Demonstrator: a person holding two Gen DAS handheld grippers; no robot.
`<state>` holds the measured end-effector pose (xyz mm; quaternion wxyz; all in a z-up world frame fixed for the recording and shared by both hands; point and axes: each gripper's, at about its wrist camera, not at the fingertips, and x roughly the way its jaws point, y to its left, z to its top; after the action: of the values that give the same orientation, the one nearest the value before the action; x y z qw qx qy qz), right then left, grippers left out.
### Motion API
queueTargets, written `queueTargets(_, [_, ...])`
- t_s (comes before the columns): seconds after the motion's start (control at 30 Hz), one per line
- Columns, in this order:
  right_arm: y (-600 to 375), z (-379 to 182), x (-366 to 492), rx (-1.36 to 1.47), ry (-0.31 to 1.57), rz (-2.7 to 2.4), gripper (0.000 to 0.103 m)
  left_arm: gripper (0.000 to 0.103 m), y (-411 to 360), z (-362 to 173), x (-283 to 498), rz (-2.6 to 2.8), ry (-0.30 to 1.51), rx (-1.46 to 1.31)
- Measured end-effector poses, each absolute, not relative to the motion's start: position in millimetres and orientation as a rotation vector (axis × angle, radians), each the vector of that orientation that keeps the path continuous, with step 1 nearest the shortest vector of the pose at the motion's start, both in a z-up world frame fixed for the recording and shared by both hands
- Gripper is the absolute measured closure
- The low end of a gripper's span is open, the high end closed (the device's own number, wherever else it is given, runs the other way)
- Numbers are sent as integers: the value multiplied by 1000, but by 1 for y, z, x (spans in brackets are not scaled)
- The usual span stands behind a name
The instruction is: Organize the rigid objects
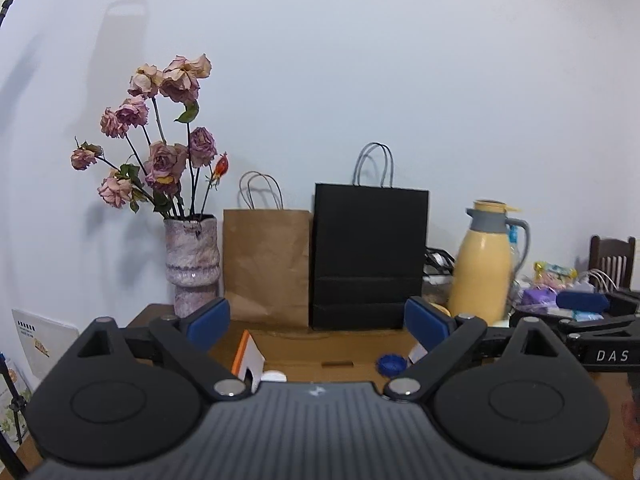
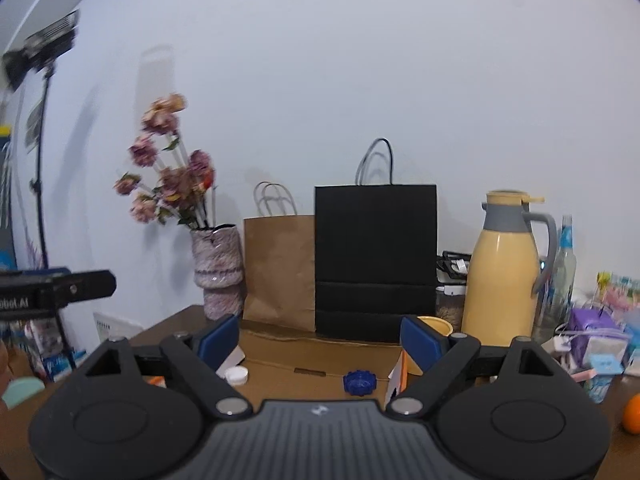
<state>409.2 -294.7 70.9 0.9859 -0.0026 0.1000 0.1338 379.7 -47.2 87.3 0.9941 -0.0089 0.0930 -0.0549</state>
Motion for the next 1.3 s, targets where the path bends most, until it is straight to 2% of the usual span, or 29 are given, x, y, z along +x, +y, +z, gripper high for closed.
queueTargets(0.43, [-289, 54, 280, -87, 167, 272, 10, 2, -48, 58, 256, -91, 173, 63])
queueTargets(0.57, [-290, 40, 235, -70, 177, 280, 0, 0, -42, 47, 204, -99, 118, 71])
queueTargets(0.87, [-283, -2, 128, 23, 225, 302, 0, 0, -6, 10, 97, -162, 156, 23])
queueTargets(1.07, [-260, -21, 110, -61, 252, 330, 0, 0, -10, 5, 98, -165, 150, 44])
queueTargets(1.13, [-257, -25, 115, -57, 271, 335, 2, 0, -13, 2, 105, -167, 160, 28])
queueTargets(1.2, [-257, -29, 123, -42, 278, 332, 11, 0, -15, -3, 112, -174, 180, 16])
queueTargets(1.3, [-260, -35, 133, -25, 283, 309, 14, 0, -20, -14, 123, -174, 205, 37])
